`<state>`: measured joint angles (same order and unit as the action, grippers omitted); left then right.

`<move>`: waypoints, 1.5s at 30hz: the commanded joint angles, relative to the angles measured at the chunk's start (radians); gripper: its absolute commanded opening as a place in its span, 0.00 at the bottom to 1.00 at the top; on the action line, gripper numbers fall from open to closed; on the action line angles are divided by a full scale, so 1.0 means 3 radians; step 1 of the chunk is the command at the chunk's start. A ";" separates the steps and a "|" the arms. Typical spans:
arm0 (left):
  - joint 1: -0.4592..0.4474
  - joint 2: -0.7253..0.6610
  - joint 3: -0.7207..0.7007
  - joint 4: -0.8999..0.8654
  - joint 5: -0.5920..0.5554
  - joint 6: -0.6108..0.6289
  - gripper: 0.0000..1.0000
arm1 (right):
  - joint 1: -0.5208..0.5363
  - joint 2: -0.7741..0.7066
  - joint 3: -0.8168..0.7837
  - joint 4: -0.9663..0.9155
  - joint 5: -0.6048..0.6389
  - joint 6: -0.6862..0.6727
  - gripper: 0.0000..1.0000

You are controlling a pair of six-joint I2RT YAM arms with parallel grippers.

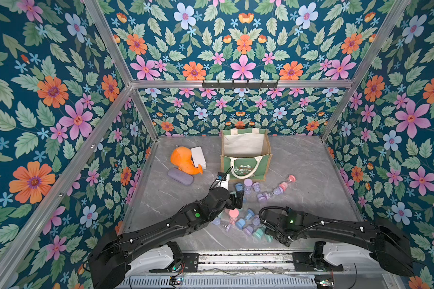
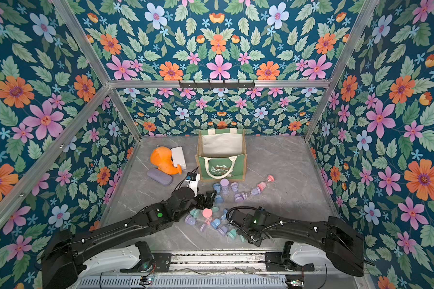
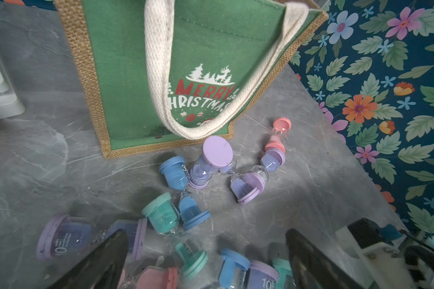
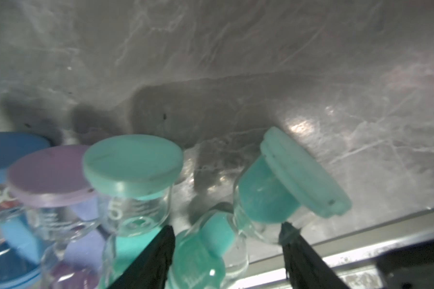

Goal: Put the hourglass into the canvas bag
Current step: Pick up the hourglass from the center of the board.

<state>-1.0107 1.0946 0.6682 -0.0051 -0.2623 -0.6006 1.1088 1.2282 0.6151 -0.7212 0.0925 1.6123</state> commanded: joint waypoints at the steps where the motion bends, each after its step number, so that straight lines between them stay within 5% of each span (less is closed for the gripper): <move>1: -0.0002 0.0011 0.0052 -0.0061 0.0020 0.0018 1.00 | 0.0006 0.0049 -0.0008 -0.0004 0.0009 0.0160 0.68; 13: -0.0002 -0.0051 0.0093 -0.0140 -0.0026 0.0019 1.00 | 0.0068 0.0424 0.0020 0.0220 -0.0095 0.0153 0.66; 31: 0.0004 -0.0111 0.0158 -0.0195 -0.0065 0.0023 1.00 | 0.0071 0.0391 0.0033 0.0169 -0.0032 0.0008 0.32; 45: 0.0002 -0.0147 0.0292 -0.0273 -0.0062 0.0004 1.00 | 0.0019 0.0118 0.0066 -0.0010 0.0204 -0.0127 0.19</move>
<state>-1.0115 1.0561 0.7414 -0.0769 -0.2668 -0.5983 1.1168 1.2839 0.6270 -0.6857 0.1093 1.5719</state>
